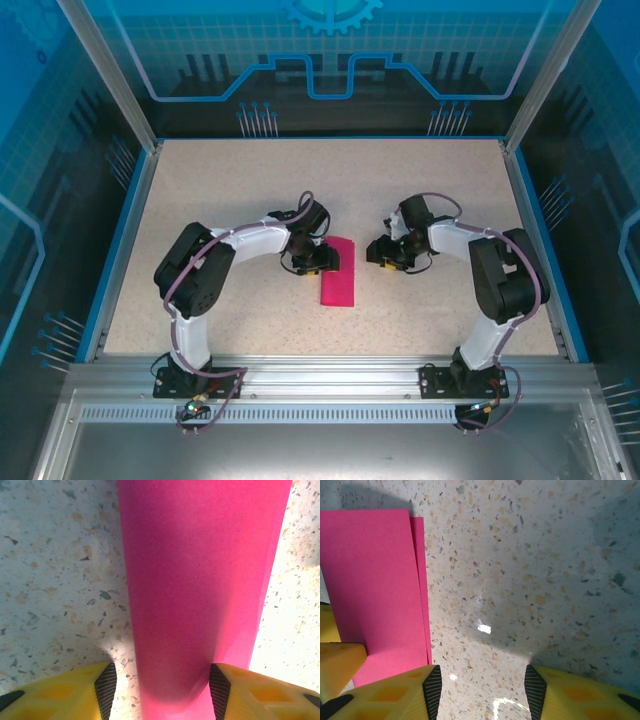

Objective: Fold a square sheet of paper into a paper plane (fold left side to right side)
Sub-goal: Hold the square sheet of paper at the center of the table.

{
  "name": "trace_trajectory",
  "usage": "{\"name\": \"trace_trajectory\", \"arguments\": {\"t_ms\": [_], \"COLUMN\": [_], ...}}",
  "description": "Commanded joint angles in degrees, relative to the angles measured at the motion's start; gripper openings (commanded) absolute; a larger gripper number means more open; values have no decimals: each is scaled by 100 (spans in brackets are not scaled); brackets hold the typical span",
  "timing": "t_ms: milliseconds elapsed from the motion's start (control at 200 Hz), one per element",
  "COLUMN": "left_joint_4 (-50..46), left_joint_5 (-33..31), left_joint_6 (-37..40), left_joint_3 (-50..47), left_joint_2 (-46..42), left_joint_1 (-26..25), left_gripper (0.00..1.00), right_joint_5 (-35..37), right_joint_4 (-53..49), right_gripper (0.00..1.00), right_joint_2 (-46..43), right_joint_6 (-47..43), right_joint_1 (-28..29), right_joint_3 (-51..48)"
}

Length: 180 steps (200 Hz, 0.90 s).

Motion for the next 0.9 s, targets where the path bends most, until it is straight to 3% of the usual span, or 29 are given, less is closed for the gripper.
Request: {"name": "trace_trajectory", "arguments": {"t_ms": [0, 895], "left_joint_4": [-184, -422], "left_joint_5": [-53, -139], "left_joint_6": [104, 327], "left_joint_3": [151, 363], "left_joint_2": [182, 445], "left_joint_1": [-88, -185], "left_gripper": [56, 57], "right_joint_5": [45, 8], "right_joint_4": [-142, -177], "right_gripper": [51, 51], "right_joint_2": [96, 127], "right_joint_6": [-84, -105], "right_joint_1": [-41, -26], "right_joint_3": [-58, 3]}}
